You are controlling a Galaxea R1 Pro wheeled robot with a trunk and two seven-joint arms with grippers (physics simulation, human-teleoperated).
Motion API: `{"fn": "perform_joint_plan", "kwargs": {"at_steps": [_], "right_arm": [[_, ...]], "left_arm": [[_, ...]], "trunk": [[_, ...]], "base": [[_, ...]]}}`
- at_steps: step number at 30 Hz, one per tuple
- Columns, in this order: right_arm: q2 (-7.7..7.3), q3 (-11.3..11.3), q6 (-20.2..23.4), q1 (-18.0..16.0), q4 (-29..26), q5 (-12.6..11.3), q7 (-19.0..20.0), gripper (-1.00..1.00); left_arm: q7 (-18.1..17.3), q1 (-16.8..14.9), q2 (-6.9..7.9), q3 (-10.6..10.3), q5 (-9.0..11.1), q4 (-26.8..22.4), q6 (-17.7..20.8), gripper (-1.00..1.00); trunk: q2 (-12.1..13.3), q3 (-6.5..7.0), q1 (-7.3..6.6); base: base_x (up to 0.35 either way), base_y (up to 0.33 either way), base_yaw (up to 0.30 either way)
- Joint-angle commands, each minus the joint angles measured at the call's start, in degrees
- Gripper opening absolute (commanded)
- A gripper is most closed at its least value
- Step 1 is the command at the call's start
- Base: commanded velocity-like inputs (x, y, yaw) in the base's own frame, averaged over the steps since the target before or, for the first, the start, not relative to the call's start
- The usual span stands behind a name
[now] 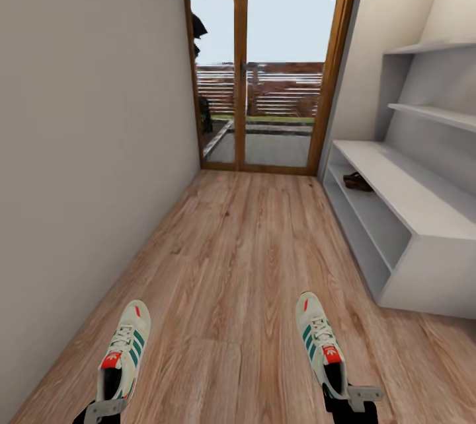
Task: Pick up the two gym shoes and the two sandals from the corridor floor and place them onto the hallstand (shoe rack) in the corridor, making sure they are on the rack and not on the floor. Arrange them so the two gym shoes are next to each other and the two sandals are next to each other.
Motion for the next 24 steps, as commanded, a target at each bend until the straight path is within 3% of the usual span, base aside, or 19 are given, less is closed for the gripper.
{"fn": "perform_joint_plan", "kwargs": {"at_steps": [1,11,24], "right_arm": [[0.02,-0.34,-0.17,-0.04,0.06,0.45,-0.11,-1.00],[0.02,-0.34,-0.17,-0.04,0.11,0.48,-0.11,-1.00],[0.02,-0.34,-0.17,-0.04,0.09,0.45,-0.20,-1.00]], "left_arm": [[-0.39,-0.06,-0.02,0.49,-0.16,0.02,-0.16,-1.00],[-0.39,-0.06,-0.02,0.52,-0.16,0.02,-0.16,-1.00],[-0.39,-0.06,-0.02,0.50,-0.16,0.02,-0.16,-1.00]], "trunk": [[-0.02,-0.06,0.02],[-0.02,-0.07,0.02],[-0.02,-0.07,0.02]], "base": [[0.337,0.000,0.000],[0.337,0.020,0.000],[0.324,0.129,0.000]]}}
